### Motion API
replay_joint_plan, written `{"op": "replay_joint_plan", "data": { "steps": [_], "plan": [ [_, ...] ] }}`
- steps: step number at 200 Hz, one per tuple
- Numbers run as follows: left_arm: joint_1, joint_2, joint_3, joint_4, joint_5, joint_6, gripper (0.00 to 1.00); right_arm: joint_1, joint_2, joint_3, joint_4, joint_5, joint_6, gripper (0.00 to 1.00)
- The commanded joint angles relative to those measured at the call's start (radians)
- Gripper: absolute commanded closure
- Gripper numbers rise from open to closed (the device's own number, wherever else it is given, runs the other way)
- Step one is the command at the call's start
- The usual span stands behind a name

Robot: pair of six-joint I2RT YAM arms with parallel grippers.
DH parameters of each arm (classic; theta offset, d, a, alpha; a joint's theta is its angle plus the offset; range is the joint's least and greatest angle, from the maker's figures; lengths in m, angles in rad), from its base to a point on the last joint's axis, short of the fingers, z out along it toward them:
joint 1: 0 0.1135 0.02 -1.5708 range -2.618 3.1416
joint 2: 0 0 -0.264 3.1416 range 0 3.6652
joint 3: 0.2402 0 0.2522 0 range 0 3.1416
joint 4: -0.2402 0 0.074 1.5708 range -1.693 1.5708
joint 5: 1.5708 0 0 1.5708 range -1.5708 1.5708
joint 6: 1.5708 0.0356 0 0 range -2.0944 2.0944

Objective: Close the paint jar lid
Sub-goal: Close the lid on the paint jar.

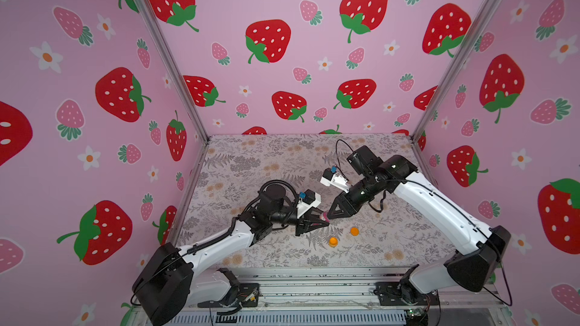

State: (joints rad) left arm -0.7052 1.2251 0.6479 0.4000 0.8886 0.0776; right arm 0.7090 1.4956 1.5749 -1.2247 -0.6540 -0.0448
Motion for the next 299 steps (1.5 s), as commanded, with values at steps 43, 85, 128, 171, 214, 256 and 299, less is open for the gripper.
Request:
{"op": "replay_joint_plan", "data": {
  "steps": [43,85,128,171,214,256,299],
  "plan": [
    [-0.036,-0.040,0.079,0.014,-0.023,0.097,1.00,0.039,0.100,0.149,-0.113,0.021,0.031,0.84],
    [-0.051,-0.026,0.082,0.002,-0.034,0.112,1.00,0.043,0.143,0.217,-0.134,0.024,0.115,0.82],
    [-0.066,-0.034,0.086,-0.025,-0.061,0.138,1.00,0.043,0.214,0.276,-0.182,-0.020,0.170,0.83],
    [-0.073,-0.056,0.074,-0.020,-0.108,0.150,1.00,0.041,0.244,0.243,-0.179,-0.067,0.186,0.83],
    [-0.073,-0.099,0.055,0.023,-0.180,0.148,1.00,0.040,0.249,0.145,-0.112,-0.165,0.183,0.82],
    [-0.076,-0.121,0.061,-0.010,-0.205,0.173,1.00,0.040,0.267,0.137,-0.136,-0.173,0.145,0.81],
    [-0.082,-0.100,0.061,-0.007,-0.199,0.173,1.00,0.041,0.270,0.153,-0.135,-0.097,0.080,0.81]
  ]
}}
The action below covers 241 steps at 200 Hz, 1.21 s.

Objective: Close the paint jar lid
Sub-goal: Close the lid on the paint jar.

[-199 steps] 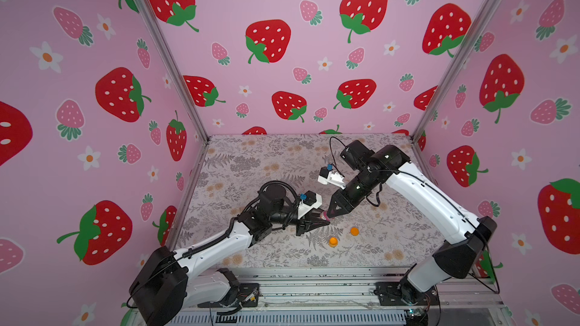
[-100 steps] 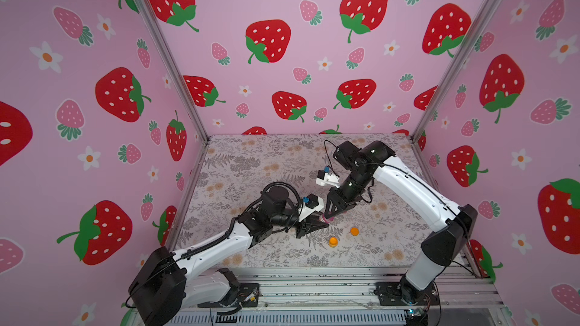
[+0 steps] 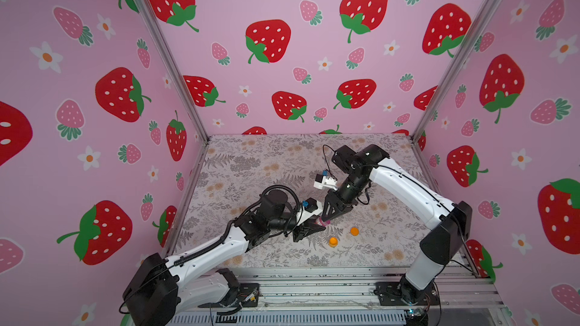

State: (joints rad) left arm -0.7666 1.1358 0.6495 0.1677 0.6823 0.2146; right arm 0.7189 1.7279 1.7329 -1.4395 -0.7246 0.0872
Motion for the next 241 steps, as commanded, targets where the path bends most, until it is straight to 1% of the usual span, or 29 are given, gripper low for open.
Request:
{"op": "replay_joint_plan", "data": {
  "steps": [1,29,42,70,115,128,145,159,168,189,209,223,241],
  "plan": [
    [-0.021,-0.010,0.060,0.225,0.009,0.035,1.00,0.032,0.038,-0.005,0.080,-0.023,-0.053,0.81],
    [-0.026,0.000,0.078,0.202,0.021,0.043,1.00,0.041,0.036,0.005,0.073,0.028,-0.126,0.79],
    [-0.031,0.004,0.085,0.190,0.022,0.048,1.00,0.048,0.033,0.010,0.072,0.016,-0.164,0.79],
    [-0.048,0.010,0.098,0.163,0.016,0.061,1.00,0.056,0.030,0.006,0.066,0.046,-0.235,0.77],
    [-0.072,0.016,0.131,0.093,0.011,0.080,1.00,0.065,0.023,-0.027,0.080,0.080,-0.299,0.77],
    [-0.075,0.018,0.137,0.084,0.012,0.082,1.00,0.069,0.012,-0.036,0.094,0.064,-0.315,0.76],
    [-0.082,0.022,0.146,0.071,0.011,0.084,1.00,0.083,0.008,-0.046,0.103,0.083,-0.335,0.76],
    [-0.089,0.027,0.160,0.049,0.009,0.094,1.00,0.086,0.016,-0.045,0.097,0.073,-0.350,0.76],
    [-0.093,0.030,0.169,0.032,0.006,0.098,1.00,0.089,0.017,-0.052,0.099,0.086,-0.352,0.76],
    [-0.098,0.035,0.177,0.024,-0.001,0.103,1.00,0.097,0.019,-0.070,0.109,0.059,-0.359,0.76],
    [-0.100,0.033,0.176,0.035,-0.023,0.101,1.00,0.102,0.025,-0.075,0.114,0.047,-0.330,0.76],
    [-0.100,0.032,0.170,0.060,-0.042,0.094,1.00,0.102,0.029,-0.077,0.131,0.013,-0.280,0.76],
    [-0.100,0.028,0.168,0.083,-0.080,0.090,1.00,0.102,0.032,-0.087,0.145,0.004,-0.205,0.76]
  ]
}}
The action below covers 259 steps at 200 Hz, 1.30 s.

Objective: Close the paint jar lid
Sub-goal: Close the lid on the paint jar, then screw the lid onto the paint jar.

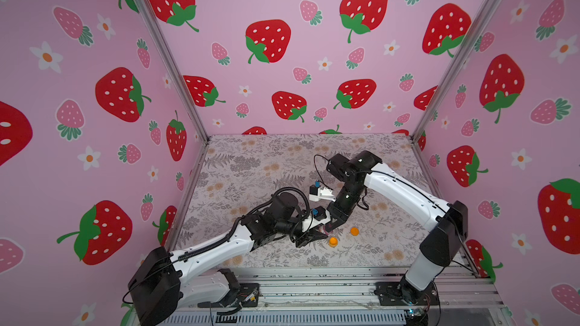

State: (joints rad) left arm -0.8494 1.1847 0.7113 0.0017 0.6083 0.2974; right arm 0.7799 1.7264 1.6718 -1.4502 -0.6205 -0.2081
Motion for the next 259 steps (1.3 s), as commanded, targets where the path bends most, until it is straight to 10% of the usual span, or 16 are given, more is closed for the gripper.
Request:
{"op": "replay_joint_plan", "data": {
  "steps": [1,110,259],
  "plan": [
    [-0.017,-0.021,0.106,0.250,-0.009,0.008,1.00,0.041,0.032,-0.029,0.160,-0.101,0.096,0.76],
    [-0.016,-0.100,0.033,0.411,-0.185,-0.013,1.00,0.035,-0.069,-0.229,0.556,-0.156,0.720,0.70],
    [0.001,-0.057,-0.057,0.486,-0.106,-0.149,1.00,-0.135,-0.295,-0.191,0.455,-0.044,0.646,0.27]
  ]
}}
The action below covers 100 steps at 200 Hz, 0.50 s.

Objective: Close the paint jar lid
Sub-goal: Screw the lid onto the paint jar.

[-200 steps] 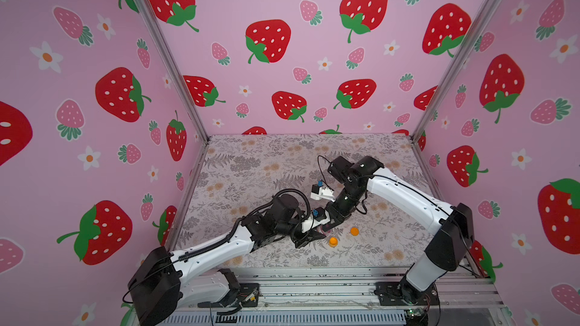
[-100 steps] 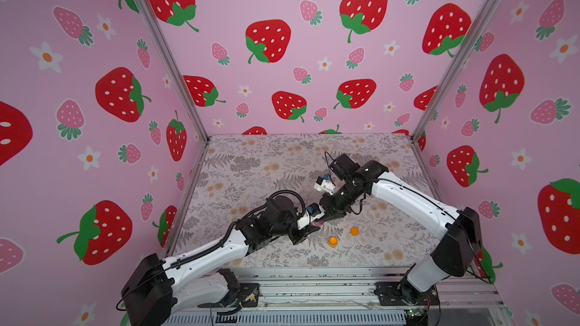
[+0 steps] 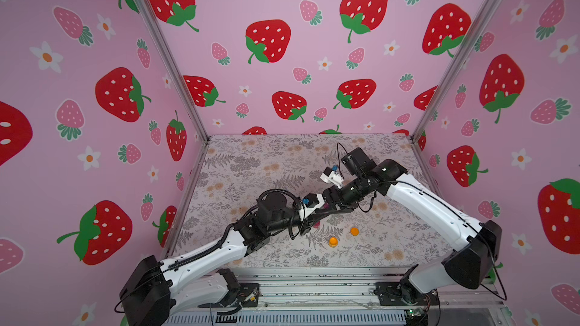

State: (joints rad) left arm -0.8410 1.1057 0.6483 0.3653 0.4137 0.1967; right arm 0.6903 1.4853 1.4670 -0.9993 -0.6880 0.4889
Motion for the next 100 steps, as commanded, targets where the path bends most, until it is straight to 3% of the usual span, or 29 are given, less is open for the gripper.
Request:
{"op": "replay_joint_plan", "data": {
  "steps": [1,43,62,100],
  "plan": [
    [-0.007,0.023,0.005,0.124,0.091,-0.051,1.00,-0.047,-0.056,0.015,0.004,0.024,-0.054,0.26],
    [-0.005,0.067,0.002,0.179,0.130,-0.116,1.00,-0.111,-0.177,0.006,0.053,0.003,-0.163,0.20],
    [-0.003,0.092,0.017,0.194,0.158,-0.144,1.00,-0.118,-0.228,0.007,0.038,0.064,-0.281,0.19],
    [0.053,0.189,0.046,0.381,0.325,-0.317,1.00,-0.125,-0.369,-0.144,0.167,0.150,-0.505,0.16]
  ]
}}
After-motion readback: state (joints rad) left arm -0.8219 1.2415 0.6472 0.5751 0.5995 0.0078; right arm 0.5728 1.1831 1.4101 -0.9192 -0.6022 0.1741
